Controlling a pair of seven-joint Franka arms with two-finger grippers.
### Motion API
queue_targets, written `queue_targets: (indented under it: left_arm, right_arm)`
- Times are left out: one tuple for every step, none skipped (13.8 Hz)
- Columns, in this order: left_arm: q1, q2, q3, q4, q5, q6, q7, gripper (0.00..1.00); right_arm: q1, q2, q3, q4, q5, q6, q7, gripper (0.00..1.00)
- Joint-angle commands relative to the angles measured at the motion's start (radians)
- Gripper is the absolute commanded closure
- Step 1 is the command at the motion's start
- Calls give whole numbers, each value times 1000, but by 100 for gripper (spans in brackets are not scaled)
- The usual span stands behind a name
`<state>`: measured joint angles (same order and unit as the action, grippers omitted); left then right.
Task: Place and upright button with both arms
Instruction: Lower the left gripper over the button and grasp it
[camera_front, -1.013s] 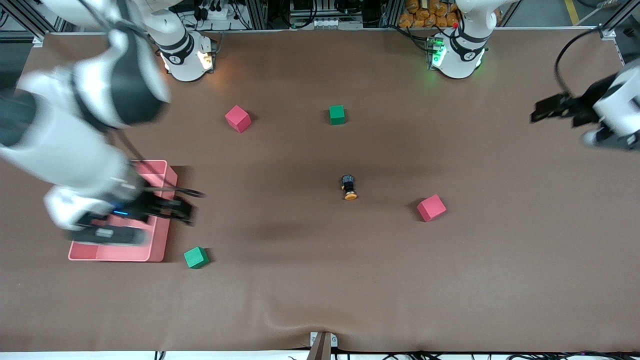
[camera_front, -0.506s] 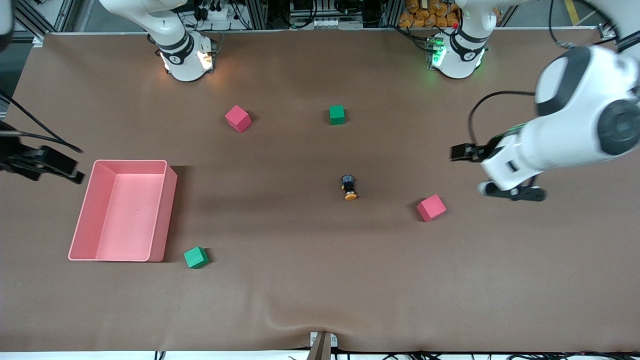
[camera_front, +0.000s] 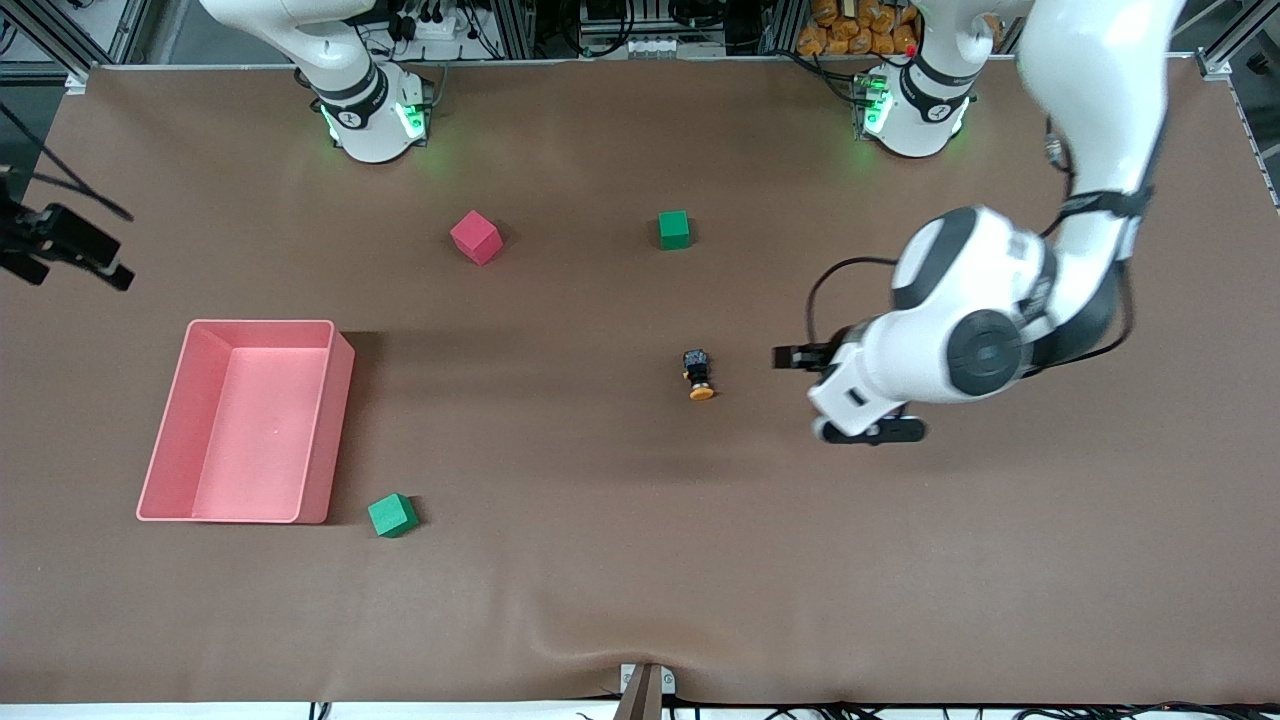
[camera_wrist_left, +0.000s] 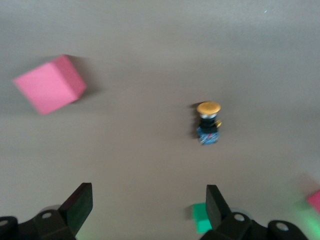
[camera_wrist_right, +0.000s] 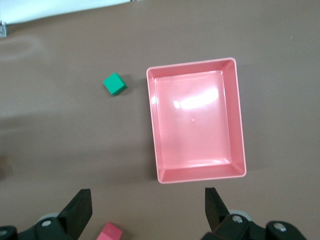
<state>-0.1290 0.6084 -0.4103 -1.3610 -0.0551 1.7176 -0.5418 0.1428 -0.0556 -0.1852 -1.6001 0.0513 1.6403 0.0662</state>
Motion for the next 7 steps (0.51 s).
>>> queue_targets:
  left_arm:
    - [-137,111,77,83,21,72,-78,0]
    - [-214,131,149,86,21,104,-85,0]
    - [-292,149,221,86,14,128,-107,0]
    - [-347,172,260,86,11,149,-160,0]
    - [-369,200,265,86,11,175,-199,0]
    - [-377,218,263,83,11,180,-211,0]
    - [-391,235,265,83,11,180,-228,0]
  right_arm:
    - [3,-20,7,-40,-27,10,1,0]
    - [0,-17,7,-31,-27,12,-5,0]
    - [3,-12,7,-20,-27,12,-6,0]
    - [4,-9,7,-17,-27,12,-6,0]
    - [6,-7,7,-14,-27,12,-6,0]
    - [6,-7,9,-14,-27,13,-6,0]
    - [6,-7,9,-14,-27,12,-6,0]
